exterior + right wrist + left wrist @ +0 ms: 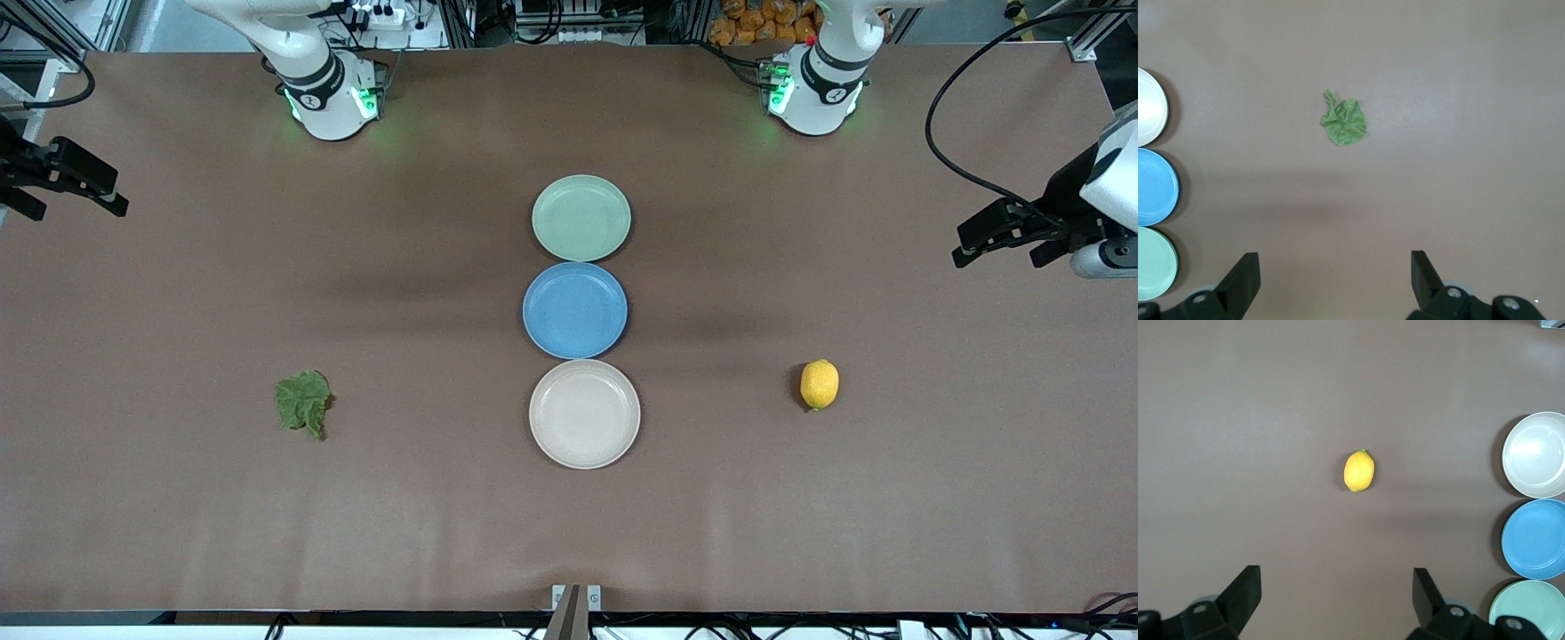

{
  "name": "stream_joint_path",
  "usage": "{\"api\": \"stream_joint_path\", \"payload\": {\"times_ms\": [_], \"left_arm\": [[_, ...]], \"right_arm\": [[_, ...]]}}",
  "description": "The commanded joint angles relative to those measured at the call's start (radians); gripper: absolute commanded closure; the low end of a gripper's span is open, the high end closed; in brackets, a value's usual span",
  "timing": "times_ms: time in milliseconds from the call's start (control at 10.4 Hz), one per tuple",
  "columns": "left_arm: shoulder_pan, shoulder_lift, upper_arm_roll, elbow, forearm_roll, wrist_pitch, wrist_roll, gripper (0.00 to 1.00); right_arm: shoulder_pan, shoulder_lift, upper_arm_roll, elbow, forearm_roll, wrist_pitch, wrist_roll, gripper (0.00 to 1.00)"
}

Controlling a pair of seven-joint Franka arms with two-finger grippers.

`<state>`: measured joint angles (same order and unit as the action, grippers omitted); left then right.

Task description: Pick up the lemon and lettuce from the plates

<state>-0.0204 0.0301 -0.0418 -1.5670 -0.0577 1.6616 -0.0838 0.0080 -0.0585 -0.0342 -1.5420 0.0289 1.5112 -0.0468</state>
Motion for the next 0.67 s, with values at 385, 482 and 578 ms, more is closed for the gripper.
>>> {"api": "stream_joint_path", "payload": {"times_ms": [385,482,578], "left_arm": [[0.025,0.022,-0.012,0.008,0.024,-0.014,-0.002,0.0],[0.023,0.022,-0.012,0.008,0.024,-0.014,-0.002,0.0],[0.022,0.022,-0.012,0.007,0.024,-0.014,-0.002,0.0]], "right_arm": [[-0.016,0.006,0.01,0.029,-0.006,-0.026,-0.016,0.0],[-0.016,0.006,0.01,0.029,-0.007,-0.02,-0.016,0.0],[-0.016,0.009,0.01,0.029,-0.006,-0.019,-0.016,0.0]]}}
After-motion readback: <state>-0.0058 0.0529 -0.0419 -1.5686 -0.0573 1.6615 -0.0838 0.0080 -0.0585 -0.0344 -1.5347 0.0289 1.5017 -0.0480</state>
